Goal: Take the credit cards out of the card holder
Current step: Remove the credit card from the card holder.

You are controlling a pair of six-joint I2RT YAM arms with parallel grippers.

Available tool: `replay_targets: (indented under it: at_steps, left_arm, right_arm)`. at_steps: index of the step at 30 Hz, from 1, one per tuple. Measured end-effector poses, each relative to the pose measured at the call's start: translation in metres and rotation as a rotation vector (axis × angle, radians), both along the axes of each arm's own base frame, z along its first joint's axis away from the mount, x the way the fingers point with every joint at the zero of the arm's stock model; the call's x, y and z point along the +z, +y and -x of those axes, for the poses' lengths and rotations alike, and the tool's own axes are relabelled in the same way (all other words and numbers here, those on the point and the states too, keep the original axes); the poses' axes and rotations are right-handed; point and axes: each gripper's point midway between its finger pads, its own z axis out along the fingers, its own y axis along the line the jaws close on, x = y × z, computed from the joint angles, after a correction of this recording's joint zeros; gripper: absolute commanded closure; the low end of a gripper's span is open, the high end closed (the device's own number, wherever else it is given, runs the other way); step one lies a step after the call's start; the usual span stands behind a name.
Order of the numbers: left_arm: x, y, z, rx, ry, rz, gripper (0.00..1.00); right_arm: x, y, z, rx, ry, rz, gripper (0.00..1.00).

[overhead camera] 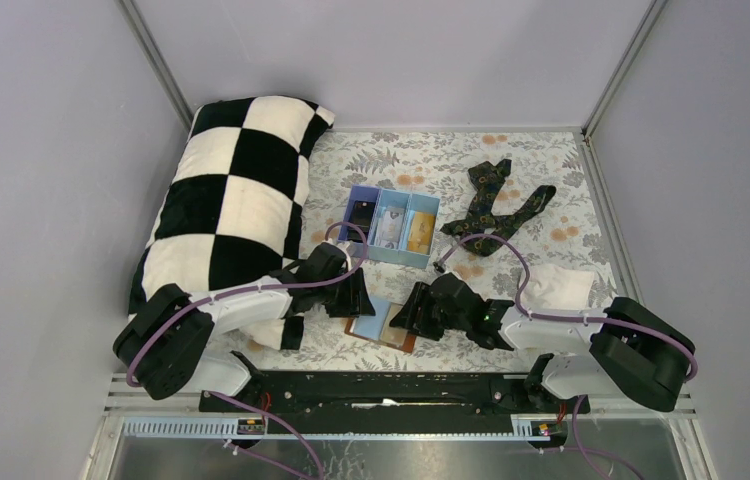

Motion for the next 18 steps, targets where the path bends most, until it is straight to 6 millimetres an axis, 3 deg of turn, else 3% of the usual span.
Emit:
replay_targets:
  at_steps: [18]
  left_arm:
    - [0.000,-0.003,0.000,0.000,-0.007,0.029,0.50]
  right_arm:
    - [0.026,0.019,-0.006,0.031,-0.060,-0.076,0.46]
